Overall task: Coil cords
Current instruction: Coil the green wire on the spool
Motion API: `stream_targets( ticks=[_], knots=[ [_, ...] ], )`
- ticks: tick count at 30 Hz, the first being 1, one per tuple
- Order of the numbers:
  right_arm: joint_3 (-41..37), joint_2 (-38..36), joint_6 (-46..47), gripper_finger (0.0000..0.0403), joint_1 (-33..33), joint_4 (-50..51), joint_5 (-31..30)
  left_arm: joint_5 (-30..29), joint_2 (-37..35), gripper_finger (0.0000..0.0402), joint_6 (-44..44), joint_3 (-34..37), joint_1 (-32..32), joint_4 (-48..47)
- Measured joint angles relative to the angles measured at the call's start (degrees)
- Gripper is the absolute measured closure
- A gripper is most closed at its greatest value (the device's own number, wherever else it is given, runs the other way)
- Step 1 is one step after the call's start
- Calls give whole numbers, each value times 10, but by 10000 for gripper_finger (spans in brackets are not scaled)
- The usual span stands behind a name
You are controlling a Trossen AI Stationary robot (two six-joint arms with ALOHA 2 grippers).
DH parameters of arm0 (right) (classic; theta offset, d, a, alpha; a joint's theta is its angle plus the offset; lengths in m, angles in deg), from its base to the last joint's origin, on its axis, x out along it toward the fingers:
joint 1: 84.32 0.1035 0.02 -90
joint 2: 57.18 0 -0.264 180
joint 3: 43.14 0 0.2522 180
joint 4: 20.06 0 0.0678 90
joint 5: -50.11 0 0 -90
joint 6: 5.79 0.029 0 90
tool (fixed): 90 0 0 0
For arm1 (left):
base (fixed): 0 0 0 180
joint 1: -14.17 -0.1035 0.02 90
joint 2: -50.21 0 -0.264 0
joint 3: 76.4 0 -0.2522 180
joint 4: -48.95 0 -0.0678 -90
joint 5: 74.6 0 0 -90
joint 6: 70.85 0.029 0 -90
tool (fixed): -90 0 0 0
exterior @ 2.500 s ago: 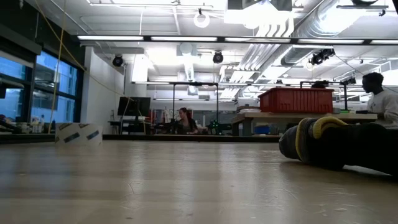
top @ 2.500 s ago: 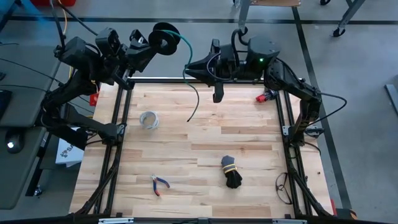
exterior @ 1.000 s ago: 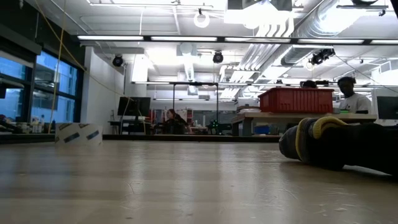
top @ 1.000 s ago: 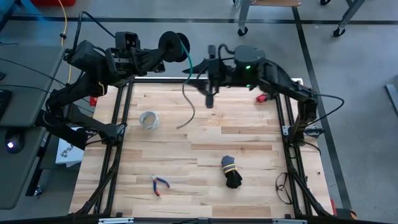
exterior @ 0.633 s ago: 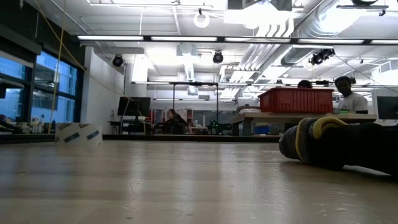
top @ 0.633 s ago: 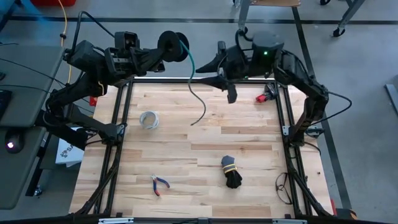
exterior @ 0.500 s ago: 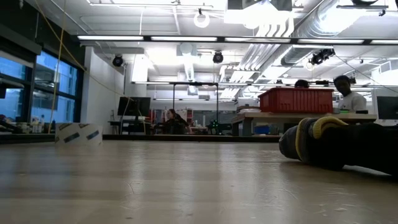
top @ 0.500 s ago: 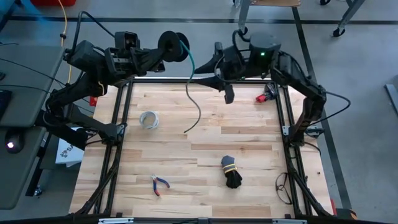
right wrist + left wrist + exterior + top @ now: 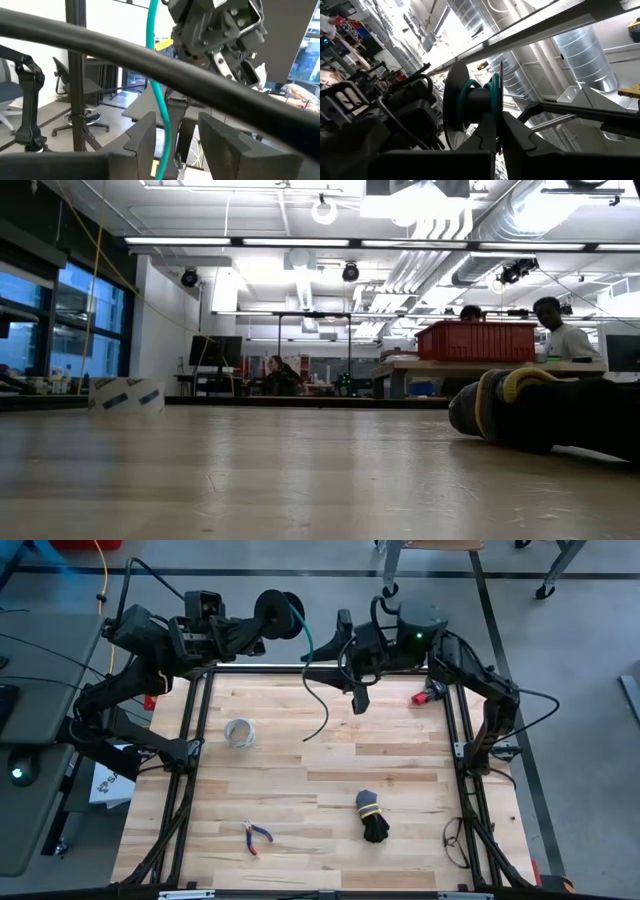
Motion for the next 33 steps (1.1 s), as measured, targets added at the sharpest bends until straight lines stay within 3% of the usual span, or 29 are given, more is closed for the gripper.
stream_targets(
  ticks=[8, 33],
  knots=[
    [0, 7, 19, 263, 1, 1, 28, -1, 0, 400, 0, 0, 0, 0],
    [0, 16, 3, 274, 3, -6, 13, 0, 0, 400, 0, 0, 0, 5]
  ],
)
